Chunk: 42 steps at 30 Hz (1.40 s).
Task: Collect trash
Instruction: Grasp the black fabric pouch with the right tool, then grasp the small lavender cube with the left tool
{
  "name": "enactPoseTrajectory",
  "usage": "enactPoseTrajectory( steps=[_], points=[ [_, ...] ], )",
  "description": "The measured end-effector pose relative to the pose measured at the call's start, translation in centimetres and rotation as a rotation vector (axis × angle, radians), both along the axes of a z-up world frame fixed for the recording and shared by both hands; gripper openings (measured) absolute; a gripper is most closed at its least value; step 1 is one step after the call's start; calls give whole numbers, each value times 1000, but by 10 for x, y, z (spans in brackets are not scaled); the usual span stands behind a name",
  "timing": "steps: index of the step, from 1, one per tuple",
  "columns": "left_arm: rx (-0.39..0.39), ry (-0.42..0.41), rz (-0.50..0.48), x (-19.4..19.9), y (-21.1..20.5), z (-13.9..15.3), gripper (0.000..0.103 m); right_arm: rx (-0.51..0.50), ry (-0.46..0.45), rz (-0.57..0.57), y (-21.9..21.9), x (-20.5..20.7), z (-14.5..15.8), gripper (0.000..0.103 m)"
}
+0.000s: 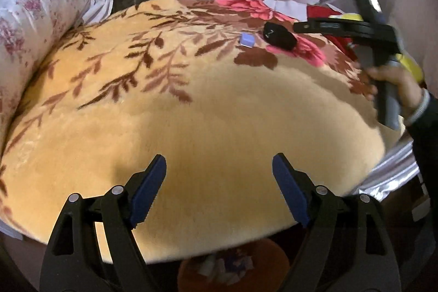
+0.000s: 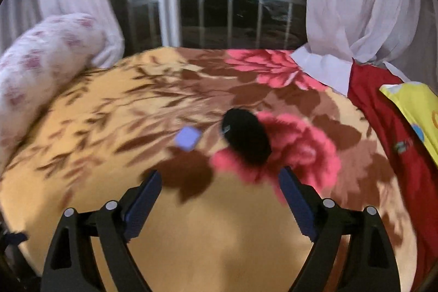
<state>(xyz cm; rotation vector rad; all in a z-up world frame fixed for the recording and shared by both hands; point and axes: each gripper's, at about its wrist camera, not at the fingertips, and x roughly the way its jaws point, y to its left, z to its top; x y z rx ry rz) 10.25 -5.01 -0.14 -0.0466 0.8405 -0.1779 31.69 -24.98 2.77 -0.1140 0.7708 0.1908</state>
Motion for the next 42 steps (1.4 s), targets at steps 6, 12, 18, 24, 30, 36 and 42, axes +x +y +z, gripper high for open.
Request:
enactPoseTrajectory(
  steps=[6,12,18,24,30,36,42],
  points=[
    [7,36,9,9,6,-11,78,-80,53,-15,5,70,-31,86],
    [23,29,-1,8,4,-13,78,-69,123,-26,6,108,-57,86],
    [34,26,2,6,1,-14,80,-60,173,-38,8,121,-75,60],
    [27,34,13,5,2,-14,80,-78,121,-62,13,98,-65,51],
    [37,18,-26,20,-7,6,80,98,74,-70,0,29,-35,51],
    [127,-46,-104,91,-44,27,83,261,12,-208,-39,-40,-33,52],
    [148,-11,-157,184,-90,14,83,360,9,-285,-68,-48,-39,53]
  ],
)
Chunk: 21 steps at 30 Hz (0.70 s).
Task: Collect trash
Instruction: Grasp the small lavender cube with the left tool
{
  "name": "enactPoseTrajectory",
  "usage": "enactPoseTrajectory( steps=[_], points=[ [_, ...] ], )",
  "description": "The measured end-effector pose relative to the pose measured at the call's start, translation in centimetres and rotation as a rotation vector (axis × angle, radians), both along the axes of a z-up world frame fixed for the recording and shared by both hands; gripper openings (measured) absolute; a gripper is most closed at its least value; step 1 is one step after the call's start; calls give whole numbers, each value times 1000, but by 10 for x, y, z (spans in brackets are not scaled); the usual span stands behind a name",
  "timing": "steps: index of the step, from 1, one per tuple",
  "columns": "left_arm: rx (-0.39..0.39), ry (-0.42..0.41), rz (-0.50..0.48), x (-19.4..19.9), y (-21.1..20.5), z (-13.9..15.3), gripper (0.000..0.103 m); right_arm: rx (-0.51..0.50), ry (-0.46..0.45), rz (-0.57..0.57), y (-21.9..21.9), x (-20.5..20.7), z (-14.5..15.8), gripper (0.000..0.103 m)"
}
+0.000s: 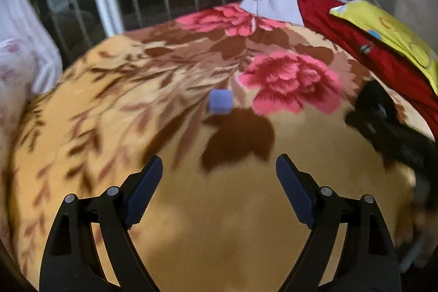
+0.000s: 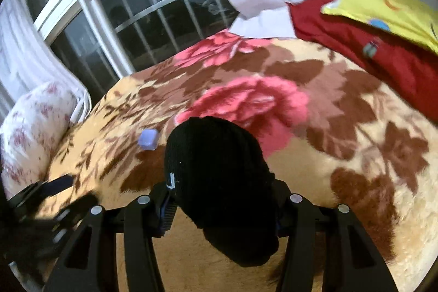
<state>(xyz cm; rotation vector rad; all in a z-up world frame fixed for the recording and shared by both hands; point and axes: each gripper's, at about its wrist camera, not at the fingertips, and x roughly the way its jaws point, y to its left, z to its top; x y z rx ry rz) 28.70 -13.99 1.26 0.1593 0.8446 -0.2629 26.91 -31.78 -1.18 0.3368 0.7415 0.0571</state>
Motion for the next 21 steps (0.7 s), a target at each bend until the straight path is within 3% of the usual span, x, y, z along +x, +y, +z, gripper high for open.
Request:
enactPoseTrajectory(
  steps=[8,11,15,17,20,21],
  points=[
    [18,94,88,91,-21,-36,83,100,-10,-33,-16,-5,-14,53],
    [61,62,121,103,-23,-40,83,107,-7,-24,-15,-4,-16,53],
    [59,67,126,111,-22,-50,81,108,2,-9,-13,-1,-17,54],
    [77,51,123,110,-25,-51,72,117,7,-10,-14,-1,-18,54],
    [88,34,98,108,-29,-49,48,126,12,-19,-16,1,-20,54],
    [84,29,78,106,-32,-48,31,128,11,-21,-16,0,-20,54]
  ],
)
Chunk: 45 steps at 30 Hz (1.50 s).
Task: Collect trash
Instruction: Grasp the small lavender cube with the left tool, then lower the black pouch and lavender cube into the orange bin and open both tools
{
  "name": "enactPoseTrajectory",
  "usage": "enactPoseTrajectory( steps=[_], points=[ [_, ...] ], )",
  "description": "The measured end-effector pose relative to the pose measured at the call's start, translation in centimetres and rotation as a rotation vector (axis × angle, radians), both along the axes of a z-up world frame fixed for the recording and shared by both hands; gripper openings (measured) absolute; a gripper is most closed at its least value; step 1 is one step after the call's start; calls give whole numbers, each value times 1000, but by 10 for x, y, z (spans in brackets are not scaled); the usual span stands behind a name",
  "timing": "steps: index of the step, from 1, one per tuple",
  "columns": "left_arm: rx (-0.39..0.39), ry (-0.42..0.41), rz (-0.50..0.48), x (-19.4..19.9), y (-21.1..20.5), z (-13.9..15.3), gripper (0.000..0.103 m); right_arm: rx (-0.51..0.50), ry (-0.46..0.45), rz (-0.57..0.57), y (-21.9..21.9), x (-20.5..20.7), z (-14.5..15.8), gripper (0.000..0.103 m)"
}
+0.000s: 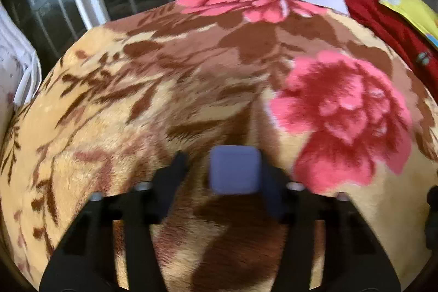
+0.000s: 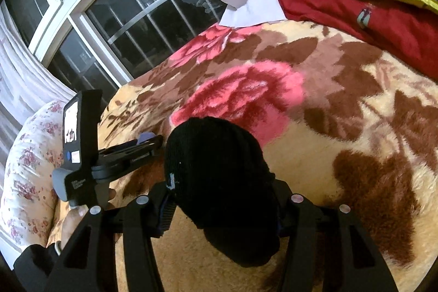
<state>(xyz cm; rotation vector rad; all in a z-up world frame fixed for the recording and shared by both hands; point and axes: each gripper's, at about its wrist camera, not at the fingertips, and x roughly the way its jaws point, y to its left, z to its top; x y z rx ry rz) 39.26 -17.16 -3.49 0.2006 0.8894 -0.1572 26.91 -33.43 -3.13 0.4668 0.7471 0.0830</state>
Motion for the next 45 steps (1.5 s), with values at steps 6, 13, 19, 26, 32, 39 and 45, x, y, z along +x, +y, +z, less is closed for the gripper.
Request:
enactPoseTrajectory(
  steps=[6,13,19,26,32,39,45],
  points=[
    [17,-4,0,-10,0,6,32,-10,7,-5,1,0,0,54],
    [-60,-6,51,-64,36,29,32,-17,27,-5,1,2,-2,54],
    [-62,5,120,-155,82,45,32,-93,43,8,14,1,5,54],
    [-110,-7,181,-256,130,54,32,-187,-51,141,73,-55,41,54],
    [-144,-41,157,-327,133,55,32,-218,-128,303,127,-144,65,54],
    [-131,-22,140,-399,140,29,32,-266,-106,401,153,-243,48,54],
    [-135,76,155,-421,147,-12,32,-282,3,439,165,-286,0,54]
  ],
)
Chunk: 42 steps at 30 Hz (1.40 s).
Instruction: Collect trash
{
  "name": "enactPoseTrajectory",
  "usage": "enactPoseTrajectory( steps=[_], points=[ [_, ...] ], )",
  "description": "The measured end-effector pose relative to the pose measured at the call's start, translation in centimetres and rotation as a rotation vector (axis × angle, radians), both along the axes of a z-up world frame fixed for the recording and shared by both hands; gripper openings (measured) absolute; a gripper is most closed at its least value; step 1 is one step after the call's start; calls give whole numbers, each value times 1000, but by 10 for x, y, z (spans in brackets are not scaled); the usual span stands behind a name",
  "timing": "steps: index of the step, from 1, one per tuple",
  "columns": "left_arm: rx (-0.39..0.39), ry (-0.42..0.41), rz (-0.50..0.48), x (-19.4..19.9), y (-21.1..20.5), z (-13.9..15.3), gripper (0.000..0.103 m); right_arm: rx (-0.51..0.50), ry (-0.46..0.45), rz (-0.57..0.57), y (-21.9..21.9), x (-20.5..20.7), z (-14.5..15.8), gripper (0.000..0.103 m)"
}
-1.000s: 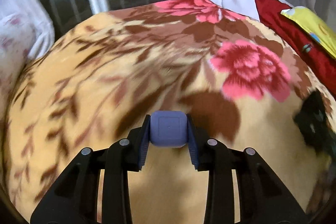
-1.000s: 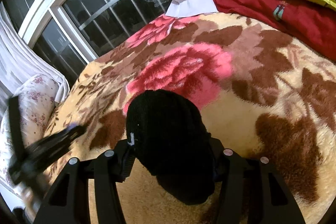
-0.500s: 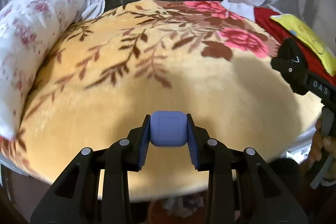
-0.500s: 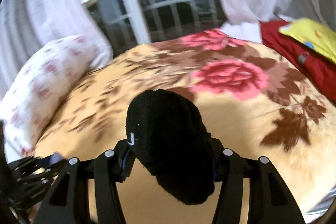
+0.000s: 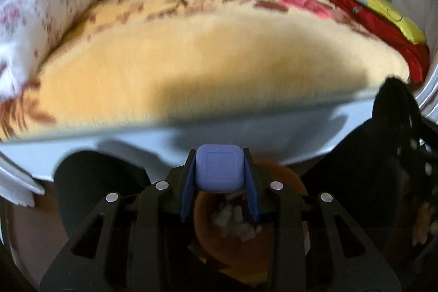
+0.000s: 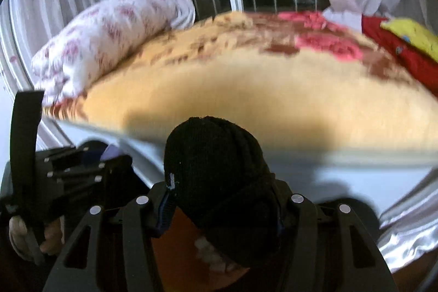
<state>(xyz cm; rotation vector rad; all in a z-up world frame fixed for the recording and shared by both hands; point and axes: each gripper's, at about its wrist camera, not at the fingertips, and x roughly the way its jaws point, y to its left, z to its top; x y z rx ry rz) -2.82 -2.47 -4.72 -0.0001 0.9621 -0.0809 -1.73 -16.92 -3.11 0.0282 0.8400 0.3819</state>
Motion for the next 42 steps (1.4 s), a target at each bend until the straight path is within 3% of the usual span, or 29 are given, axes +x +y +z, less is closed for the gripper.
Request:
enactPoseTrajectory(
  steps=[6,11,16,20,22,26,31,35,38,42],
  points=[
    [-41,161,6,6,3,-54,32,-30,155,18,14,-10,-56,54],
    [-64,293,8,19,5,-91,32,-55,270,20,22,-1,-85,54],
    [-61,349,22,26,8,-107,32,-66,350,20,25,7,-105,54],
    [-39,381,27,29,8,-115,33,-97,397,32,33,11,-117,62],
    [-12,396,27,30,6,-117,55,-108,404,33,36,14,-120,63],
    [16,371,22,28,4,-111,69,-115,378,23,38,11,-114,69],
    [11,362,27,29,5,-107,70,-109,344,1,29,5,-103,71],
    [5,341,34,28,4,-101,70,-105,306,-29,23,5,-90,78],
    [16,272,39,23,3,-84,70,-112,236,-67,14,-2,-73,90],
    [42,84,43,10,1,-38,79,-108,103,-154,4,-5,-40,98]
  ],
)
